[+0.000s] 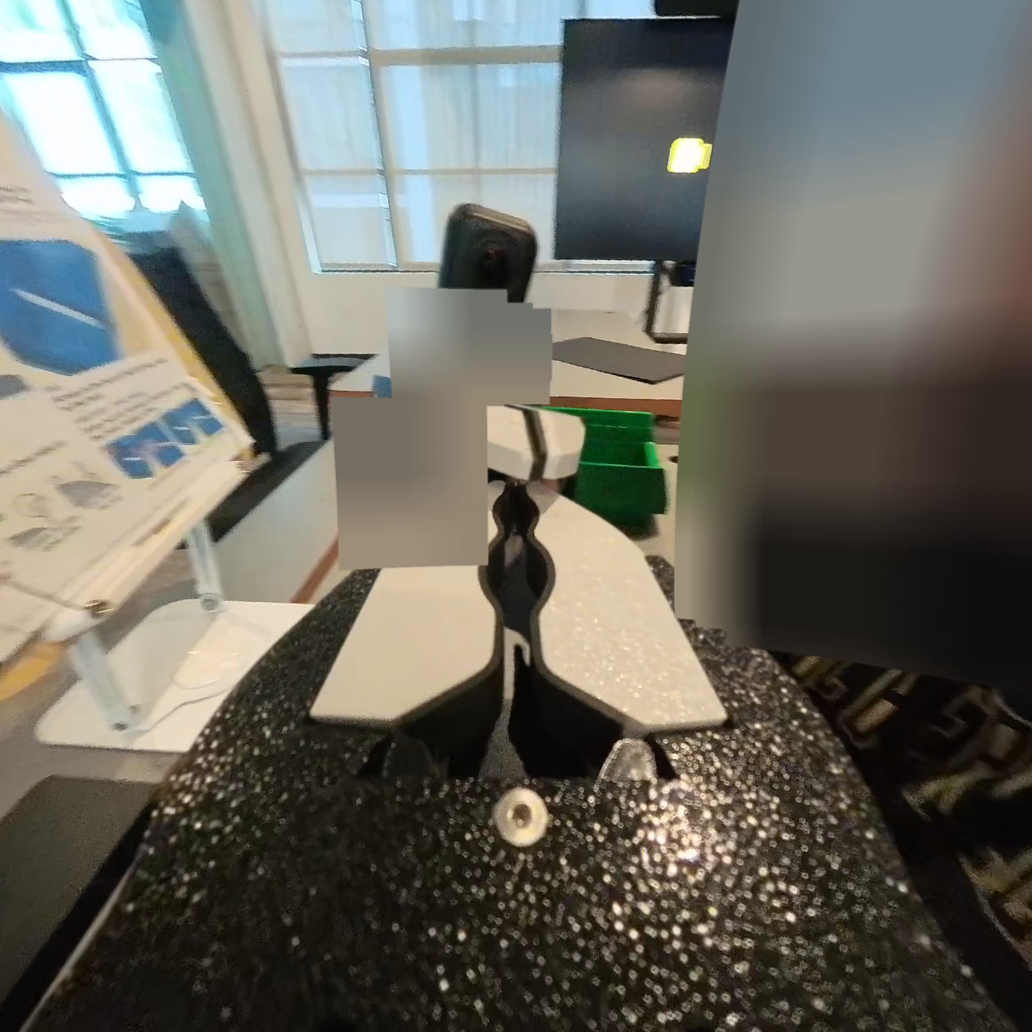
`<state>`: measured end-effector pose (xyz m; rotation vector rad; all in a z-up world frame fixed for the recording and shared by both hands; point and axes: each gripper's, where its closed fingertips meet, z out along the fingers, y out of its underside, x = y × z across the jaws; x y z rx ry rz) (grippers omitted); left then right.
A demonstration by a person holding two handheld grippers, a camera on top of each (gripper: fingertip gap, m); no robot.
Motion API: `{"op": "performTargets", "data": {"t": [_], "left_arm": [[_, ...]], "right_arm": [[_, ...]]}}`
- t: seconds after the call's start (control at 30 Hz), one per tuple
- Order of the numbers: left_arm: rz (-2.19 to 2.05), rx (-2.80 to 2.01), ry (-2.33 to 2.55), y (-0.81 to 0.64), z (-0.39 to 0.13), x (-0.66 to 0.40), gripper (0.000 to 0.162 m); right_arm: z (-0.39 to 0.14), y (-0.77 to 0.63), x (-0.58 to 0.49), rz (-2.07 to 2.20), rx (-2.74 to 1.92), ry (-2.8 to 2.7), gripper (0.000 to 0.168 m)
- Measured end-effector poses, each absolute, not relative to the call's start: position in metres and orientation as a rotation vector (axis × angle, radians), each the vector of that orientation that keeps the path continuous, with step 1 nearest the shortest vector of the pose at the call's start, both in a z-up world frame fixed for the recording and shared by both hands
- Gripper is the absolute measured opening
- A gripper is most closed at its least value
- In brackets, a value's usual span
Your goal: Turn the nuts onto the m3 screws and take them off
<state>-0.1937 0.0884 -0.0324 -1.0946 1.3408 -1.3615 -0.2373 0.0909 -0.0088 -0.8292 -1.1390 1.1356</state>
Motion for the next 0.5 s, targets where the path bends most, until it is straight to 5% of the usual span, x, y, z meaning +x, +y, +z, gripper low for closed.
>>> {"op": "performTargets", "data": {"t": [0.03,0.3,0.5], "left_arm": [[-1.324,-1.101,1.308,0.094,-0.031,-0.194,0.001],[-1.204,-1.179,1.199,0.117,-0.033,-0.19,0.001],[-1.393,-1.139,1.311,0.098,-0.036,-0.194,0.001]], "right_arm": [[-0.007,0.097,-0.238,1.114,-0.855,-1.105,0.0],[-0.012,0.124,-0.24,0.936,-1.007,-1.02,0.002],[-0.01,0.092,-0.226,1.205,-0.842,-1.125,0.028]]}}
